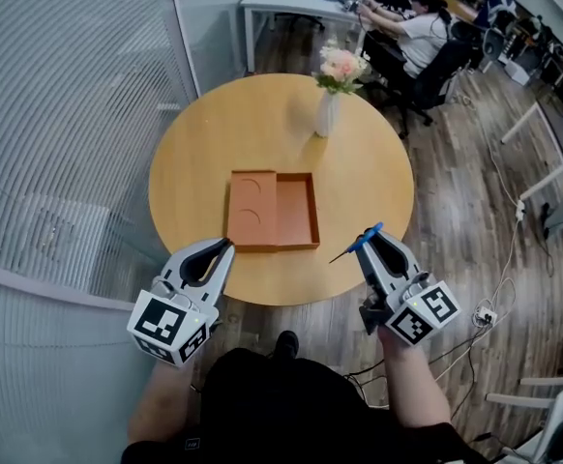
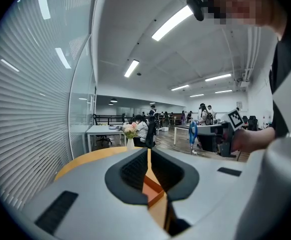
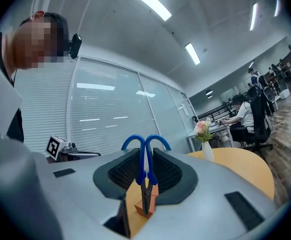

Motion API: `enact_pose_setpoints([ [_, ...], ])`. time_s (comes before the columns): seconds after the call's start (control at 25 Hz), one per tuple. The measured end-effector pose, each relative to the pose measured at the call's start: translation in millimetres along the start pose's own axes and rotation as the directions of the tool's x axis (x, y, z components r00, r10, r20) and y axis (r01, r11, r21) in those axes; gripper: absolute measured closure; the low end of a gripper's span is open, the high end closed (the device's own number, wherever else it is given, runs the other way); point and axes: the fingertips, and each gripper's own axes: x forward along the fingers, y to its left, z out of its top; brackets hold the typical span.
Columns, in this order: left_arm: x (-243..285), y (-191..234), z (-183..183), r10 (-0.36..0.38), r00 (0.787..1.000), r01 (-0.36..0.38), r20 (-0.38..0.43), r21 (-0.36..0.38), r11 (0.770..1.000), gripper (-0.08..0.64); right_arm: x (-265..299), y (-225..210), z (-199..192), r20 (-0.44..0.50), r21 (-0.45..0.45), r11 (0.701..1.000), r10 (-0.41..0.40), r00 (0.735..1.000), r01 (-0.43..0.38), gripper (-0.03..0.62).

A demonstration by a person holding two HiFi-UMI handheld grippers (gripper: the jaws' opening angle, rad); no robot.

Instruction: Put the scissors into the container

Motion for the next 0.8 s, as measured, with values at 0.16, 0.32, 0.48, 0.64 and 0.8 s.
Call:
enact_pose_setpoints([
  [0.16, 8.5, 15.4, 2.9, 0.004, 1.000, -0.004, -0.007, -0.003, 1.000, 0.531, 22.4, -4.5, -11.5, -0.045, 0.024, 1.000, 0.013, 0.999, -0.011, 0.497],
  [0.32, 15.8, 43.8, -0.3, -0.001, 1.000, 0.001, -0.004, -0.009, 1.000, 0.531, 55.1, -8.0, -35.9, -0.128, 0.023, 1.000, -0.001, 0.992, 0.004, 0.497],
  [0.48, 25.2, 71.4, -2.7, -0.039, 0.999, 0.039, 0.001, -0.013, 0.999, 0.531, 82.8, -9.5, -52.9, -0.180, 0.024, 0.998, -0.051, 0.982, 0.056, 0.498],
  [0.64, 31.5, 100.7, -3.1, -0.095, 0.995, 0.095, 0.008, -0.017, 0.995, 0.531, 107.5, -11.9, -63.6, -0.215, 0.005, 0.992, -0.124, 0.969, 0.128, 0.497],
  [0.8, 43.6, 129.2, -8.6, -0.148, 0.989, 0.148, 0.007, -0.013, 0.989, 0.531, 133.4, -22.7, -82.7, -0.267, -0.007, 0.981, -0.189, 0.945, 0.195, 0.497],
])
